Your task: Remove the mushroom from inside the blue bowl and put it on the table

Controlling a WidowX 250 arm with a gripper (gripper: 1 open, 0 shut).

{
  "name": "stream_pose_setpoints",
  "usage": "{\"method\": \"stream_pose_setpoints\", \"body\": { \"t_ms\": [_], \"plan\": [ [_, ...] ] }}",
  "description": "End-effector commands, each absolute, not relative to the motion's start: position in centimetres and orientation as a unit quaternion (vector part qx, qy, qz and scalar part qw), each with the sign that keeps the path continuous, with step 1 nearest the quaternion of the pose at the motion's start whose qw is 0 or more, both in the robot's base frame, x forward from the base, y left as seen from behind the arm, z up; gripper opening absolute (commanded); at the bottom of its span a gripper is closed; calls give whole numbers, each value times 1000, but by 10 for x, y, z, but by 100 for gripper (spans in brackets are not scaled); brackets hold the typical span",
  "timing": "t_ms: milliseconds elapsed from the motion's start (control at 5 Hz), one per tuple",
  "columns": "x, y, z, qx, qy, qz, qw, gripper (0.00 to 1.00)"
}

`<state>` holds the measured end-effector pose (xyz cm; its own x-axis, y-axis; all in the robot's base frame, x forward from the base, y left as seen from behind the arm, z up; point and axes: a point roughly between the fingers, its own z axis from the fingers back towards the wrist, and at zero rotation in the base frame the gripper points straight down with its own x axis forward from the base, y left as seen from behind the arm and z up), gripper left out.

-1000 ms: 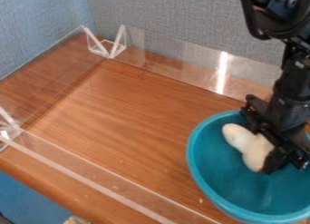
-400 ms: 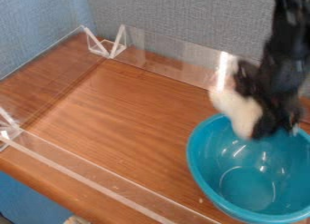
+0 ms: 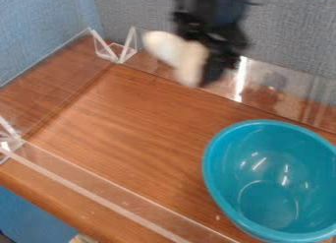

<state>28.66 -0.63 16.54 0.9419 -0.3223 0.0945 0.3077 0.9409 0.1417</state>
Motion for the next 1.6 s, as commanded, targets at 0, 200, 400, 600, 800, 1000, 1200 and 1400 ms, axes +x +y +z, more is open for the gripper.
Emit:
{"method": "stream_pose_setpoints", "body": {
  "t_ms": [0,200,400,600,800,1000,1200,1400],
  "plan": [
    [270,35,167,68,-63,-136,986,0],
    [257,70,155,65,-47,-108,991,0],
    [249,81,143,61,-44,-125,989,0],
    [252,90,138,59,-51,-136,988,100],
    [258,101,139,61,-58,-123,989,100],
    [255,110,128,62,-55,-112,990,100],
    [258,107,118,62,-52,-130,988,100],
    [262,105,100,63,-45,-150,986,100]
  ]
}}
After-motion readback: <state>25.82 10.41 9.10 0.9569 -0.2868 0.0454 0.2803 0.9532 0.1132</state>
